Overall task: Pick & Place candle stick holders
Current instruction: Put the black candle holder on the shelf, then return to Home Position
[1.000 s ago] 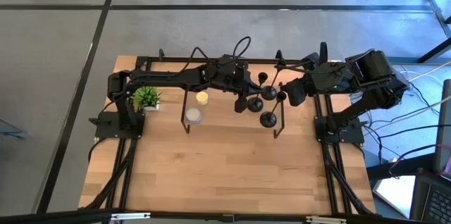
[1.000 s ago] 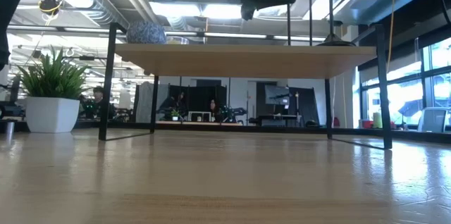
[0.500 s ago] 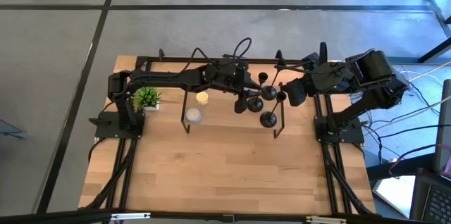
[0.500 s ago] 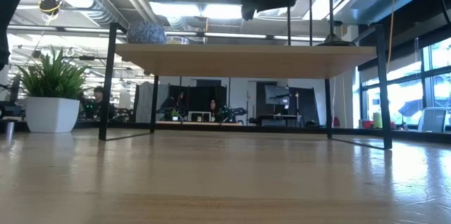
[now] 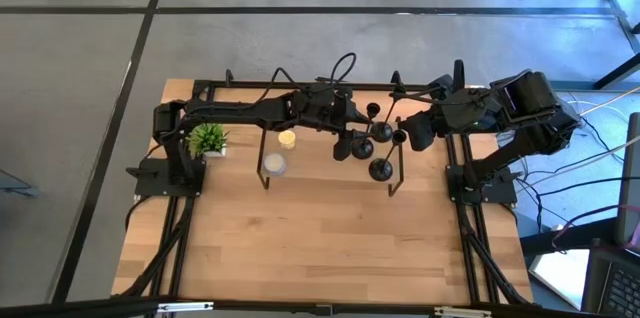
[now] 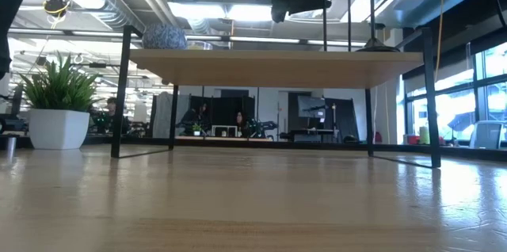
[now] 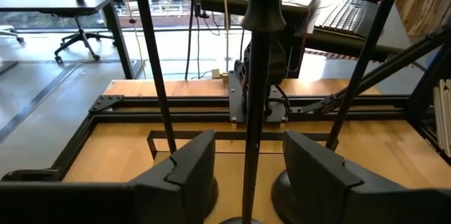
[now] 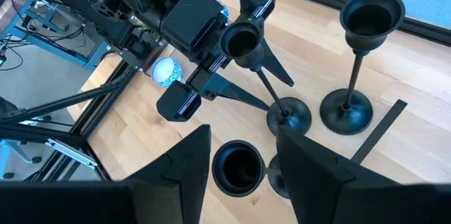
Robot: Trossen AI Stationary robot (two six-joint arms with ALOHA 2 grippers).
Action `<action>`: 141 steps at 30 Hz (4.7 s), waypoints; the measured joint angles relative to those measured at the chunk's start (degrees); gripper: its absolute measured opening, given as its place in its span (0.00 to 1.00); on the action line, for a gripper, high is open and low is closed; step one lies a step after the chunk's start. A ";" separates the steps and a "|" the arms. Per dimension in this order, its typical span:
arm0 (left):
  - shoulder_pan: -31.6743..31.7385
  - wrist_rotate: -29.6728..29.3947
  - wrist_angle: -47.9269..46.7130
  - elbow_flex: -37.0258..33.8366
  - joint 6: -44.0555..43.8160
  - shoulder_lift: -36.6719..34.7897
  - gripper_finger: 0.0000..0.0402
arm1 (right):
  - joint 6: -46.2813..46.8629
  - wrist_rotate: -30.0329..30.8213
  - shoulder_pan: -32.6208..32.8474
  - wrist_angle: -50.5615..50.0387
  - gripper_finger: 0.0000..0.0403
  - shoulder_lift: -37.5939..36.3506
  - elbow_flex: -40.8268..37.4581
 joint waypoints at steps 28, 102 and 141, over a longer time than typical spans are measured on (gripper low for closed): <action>0.00 3.02 -0.38 0.08 -1.29 0.00 0.30 | -0.63 0.00 -0.01 0.00 0.42 0.00 -0.01; -6.68 -1.51 -38.58 0.17 -24.60 -25.98 0.43 | -19.06 -6.89 25.68 0.03 0.41 -0.13 -0.01; -42.01 -43.53 -38.11 0.14 -45.64 -22.56 0.43 | 3.22 -1.33 30.32 32.48 0.00 -0.68 -58.58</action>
